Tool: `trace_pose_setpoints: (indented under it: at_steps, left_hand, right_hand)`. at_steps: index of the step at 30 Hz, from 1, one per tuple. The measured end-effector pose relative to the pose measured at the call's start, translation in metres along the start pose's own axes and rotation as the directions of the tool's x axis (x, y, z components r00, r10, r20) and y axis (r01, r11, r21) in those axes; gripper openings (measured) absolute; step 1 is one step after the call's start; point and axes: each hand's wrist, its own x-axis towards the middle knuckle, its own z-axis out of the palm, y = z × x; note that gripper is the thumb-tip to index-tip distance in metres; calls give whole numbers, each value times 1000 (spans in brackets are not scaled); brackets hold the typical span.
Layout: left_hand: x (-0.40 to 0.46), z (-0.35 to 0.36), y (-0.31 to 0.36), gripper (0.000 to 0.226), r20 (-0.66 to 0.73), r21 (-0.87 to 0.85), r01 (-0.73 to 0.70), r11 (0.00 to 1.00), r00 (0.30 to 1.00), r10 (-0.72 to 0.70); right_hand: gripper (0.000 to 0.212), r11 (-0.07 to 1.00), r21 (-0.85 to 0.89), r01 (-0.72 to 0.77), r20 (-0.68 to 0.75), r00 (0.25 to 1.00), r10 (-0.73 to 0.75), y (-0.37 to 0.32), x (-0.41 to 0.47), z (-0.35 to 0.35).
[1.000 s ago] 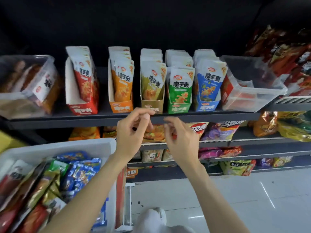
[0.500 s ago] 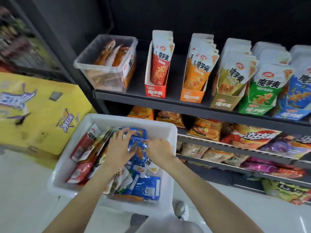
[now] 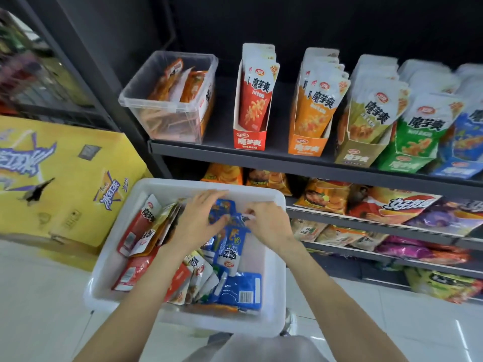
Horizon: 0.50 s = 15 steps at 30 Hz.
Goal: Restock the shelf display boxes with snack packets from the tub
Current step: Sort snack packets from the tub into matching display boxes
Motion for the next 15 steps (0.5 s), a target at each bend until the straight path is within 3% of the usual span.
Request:
trace_pose_setpoints:
  at_steps: [3, 7, 10, 12, 15]
  left_hand:
    - [1, -12, 18, 25, 8, -126, -60, 990, 998, 62]
    - [14, -26, 65, 29, 111, -342, -1, 940, 993, 42]
    - [27, -26, 107, 23, 165, -587, 41, 808, 984, 70]
    - [38, -21, 133, 19, 204, -698, 63, 713, 972, 113]
    - [58, -4, 164, 25, 221, -624, -46, 780, 947, 232]
  right_hand:
    - [11, 928, 373, 24, -185, 982, 49, 13, -14, -43]
    - [10, 644, 763, 59, -259, 940, 221, 28, -30, -92]
    - [12, 578, 808, 111, -303, 920, 247, 41, -39, -116]
    - [15, 595, 792, 139, -357, 895, 266, 54, -46, -129]
    - [6, 682, 720, 128, -409, 872, 268, 85, -61, -149]
